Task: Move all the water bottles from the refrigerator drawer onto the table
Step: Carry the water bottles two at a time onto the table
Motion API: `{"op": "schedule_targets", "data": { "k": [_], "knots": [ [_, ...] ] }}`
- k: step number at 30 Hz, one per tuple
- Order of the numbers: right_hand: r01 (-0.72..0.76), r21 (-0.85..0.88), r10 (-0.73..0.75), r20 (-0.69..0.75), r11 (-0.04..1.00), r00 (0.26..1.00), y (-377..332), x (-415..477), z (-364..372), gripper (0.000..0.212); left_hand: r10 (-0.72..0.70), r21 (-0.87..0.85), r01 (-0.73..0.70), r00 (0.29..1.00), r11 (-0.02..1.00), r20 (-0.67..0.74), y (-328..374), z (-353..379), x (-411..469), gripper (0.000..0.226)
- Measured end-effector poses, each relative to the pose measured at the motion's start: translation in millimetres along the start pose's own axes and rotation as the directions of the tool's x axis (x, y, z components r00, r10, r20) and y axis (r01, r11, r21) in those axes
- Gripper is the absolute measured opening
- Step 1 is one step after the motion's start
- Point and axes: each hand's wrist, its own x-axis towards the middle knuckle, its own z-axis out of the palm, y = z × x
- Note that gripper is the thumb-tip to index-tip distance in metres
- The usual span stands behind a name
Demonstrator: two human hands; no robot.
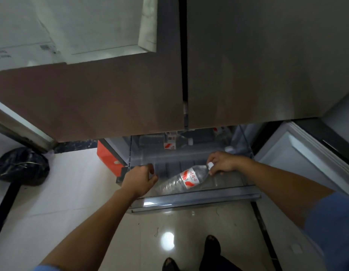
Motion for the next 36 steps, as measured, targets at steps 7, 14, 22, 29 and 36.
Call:
{"op": "schedule_targets", "data": {
  "k": [7,14,22,29,36],
  "knots": [
    [-0.029,0.405,0.103,-0.162,0.914,0.981,10,-43,-14,0.018,0.019,0.002,-0.019,0.992,1.0,0.125,39,-17,38,0.023],
    [0.066,0.368,0.123,-0.468,0.928,0.875,13,-73,-19,0.017,0.098,0.126,-0.119,0.982,0.985,0.161,79,-8,66,0.027],
    [-0.045,0.04,0.059,-0.757,0.998,0.65,35,-85,-9,0.028,0.253,0.335,-0.275,0.961,0.901,0.11,103,27,127,0.056],
    [0.001,0.052,0.041,-0.8,0.999,0.599,55,-77,-4,0.028,0.337,0.525,-0.308,0.94,0.794,0.042,107,53,147,0.052],
    [-0.053,0.106,0.116,-0.781,0.993,0.613,49,-89,3,0.04,0.414,0.68,-0.399,0.898,0.616,0.152,113,59,111,0.032]
  ]
}}
